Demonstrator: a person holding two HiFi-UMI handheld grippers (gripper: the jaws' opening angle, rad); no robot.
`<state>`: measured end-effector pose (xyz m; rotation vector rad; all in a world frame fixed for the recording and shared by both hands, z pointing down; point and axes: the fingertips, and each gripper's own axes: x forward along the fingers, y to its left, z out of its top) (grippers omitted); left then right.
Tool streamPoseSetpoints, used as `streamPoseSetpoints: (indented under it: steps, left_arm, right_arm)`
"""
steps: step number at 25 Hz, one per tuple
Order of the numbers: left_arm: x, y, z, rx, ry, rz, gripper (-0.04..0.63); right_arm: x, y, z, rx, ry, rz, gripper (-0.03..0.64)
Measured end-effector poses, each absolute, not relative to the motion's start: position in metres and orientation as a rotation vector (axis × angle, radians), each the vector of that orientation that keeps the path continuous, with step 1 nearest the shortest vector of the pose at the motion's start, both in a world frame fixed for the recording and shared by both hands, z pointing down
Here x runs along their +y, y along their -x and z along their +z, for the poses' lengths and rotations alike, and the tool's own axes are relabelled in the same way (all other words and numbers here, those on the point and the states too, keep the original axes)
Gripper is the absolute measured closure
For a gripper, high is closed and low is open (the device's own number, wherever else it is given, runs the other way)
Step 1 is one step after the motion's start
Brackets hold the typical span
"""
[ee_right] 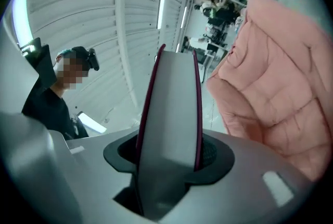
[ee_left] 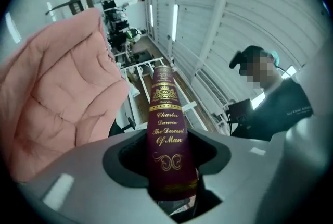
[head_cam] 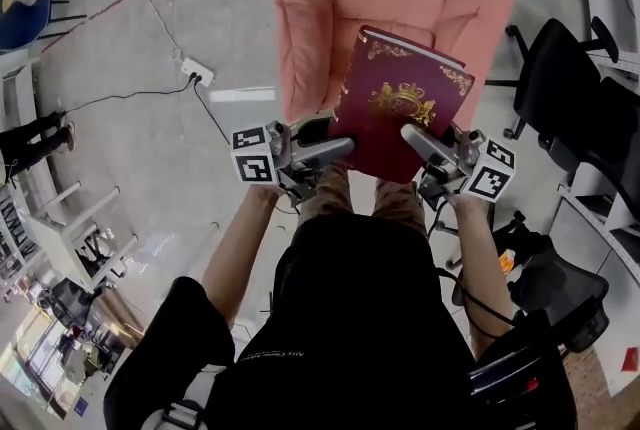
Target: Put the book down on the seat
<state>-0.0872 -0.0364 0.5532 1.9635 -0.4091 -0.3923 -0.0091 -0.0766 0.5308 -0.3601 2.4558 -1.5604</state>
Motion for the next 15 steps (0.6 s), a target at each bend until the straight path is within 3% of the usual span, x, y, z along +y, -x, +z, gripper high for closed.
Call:
streamPoseSetpoints:
  steps: [8,15]
  left_arm:
    - [-0.054,0.09,0.643,-0.546,-1.824,-0.504,0.374]
    - [-0.078,0.103,0.714,-0.609,-1.74,-0.575,0.376]
  right_arm:
    - [-0.1,-0.007,0.631,2.404,0.747,-1.56,0.302]
    - [-0.117,-0.015,0.696,2.305,0.7,-1.641,0.362]
